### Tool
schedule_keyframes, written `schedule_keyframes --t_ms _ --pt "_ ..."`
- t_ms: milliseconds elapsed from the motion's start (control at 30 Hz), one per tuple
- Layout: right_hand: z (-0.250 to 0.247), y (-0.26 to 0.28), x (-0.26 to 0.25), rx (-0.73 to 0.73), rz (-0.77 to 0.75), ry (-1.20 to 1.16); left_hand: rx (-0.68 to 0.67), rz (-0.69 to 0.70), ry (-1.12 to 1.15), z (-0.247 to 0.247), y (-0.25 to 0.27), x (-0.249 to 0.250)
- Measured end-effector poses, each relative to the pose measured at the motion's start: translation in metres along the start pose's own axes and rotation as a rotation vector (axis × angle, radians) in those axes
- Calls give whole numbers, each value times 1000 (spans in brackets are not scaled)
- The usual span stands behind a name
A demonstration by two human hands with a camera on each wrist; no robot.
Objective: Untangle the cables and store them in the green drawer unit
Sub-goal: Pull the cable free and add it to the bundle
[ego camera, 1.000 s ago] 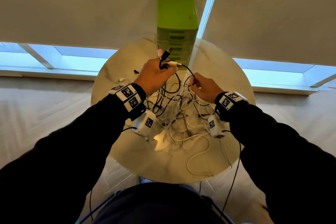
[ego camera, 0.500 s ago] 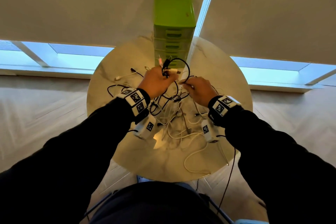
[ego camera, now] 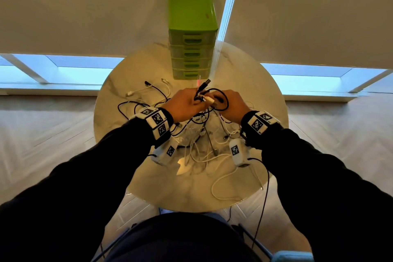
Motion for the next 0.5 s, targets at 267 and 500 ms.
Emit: schedule_keyframes --t_ms 267,500 --pt "-1 2 5 -14 92 -118 -82 53 -219 7 12 -13" --pt "-4 6 1 21 72 -230 26 -99 -118 3 8 -27"
Point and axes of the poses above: each hand's wrist, its own y-axis away from the middle knuckle, its own z-axis out of the palm, x = y × z, the point moved 8 cm from there along -y, towards the middle knuckle, and after that the axes turned 6 degrees about -y, right-handed, at the moved point
